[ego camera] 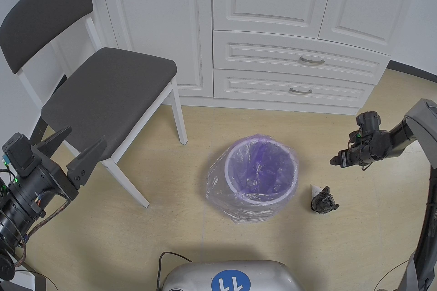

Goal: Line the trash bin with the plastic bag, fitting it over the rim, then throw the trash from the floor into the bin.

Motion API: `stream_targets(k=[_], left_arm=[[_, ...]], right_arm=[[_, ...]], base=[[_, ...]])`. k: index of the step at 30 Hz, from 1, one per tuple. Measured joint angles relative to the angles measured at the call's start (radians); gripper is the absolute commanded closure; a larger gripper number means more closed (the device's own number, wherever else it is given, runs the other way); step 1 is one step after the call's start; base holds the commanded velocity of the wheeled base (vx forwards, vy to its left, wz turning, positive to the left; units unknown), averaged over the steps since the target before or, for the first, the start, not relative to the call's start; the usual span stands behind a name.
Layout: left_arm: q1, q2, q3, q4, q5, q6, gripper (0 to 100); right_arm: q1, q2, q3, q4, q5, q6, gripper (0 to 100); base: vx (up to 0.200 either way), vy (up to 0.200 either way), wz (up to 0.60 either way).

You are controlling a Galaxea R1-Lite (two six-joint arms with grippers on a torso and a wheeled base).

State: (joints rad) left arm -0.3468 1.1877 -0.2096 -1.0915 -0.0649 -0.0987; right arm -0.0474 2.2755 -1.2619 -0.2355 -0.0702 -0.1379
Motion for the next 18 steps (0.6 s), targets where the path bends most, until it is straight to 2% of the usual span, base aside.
stream_targets(k=[11, 18], left_arm=[[0.000, 0.076, -0.001, -0.017, 0.000, 0.002, 0], [0.001, 0.161, 0.011, -0.105, 0.000, 0.004, 0]], right_arm=[[0.000, 0.351, -0.554, 0.413, 0.056, 0.038, 0], [0.005, 0.544, -0.716, 0.559, 0.069, 0.045, 0]], base=[[0.000, 0.000, 0.00], [0.000, 0.000, 0.00]])
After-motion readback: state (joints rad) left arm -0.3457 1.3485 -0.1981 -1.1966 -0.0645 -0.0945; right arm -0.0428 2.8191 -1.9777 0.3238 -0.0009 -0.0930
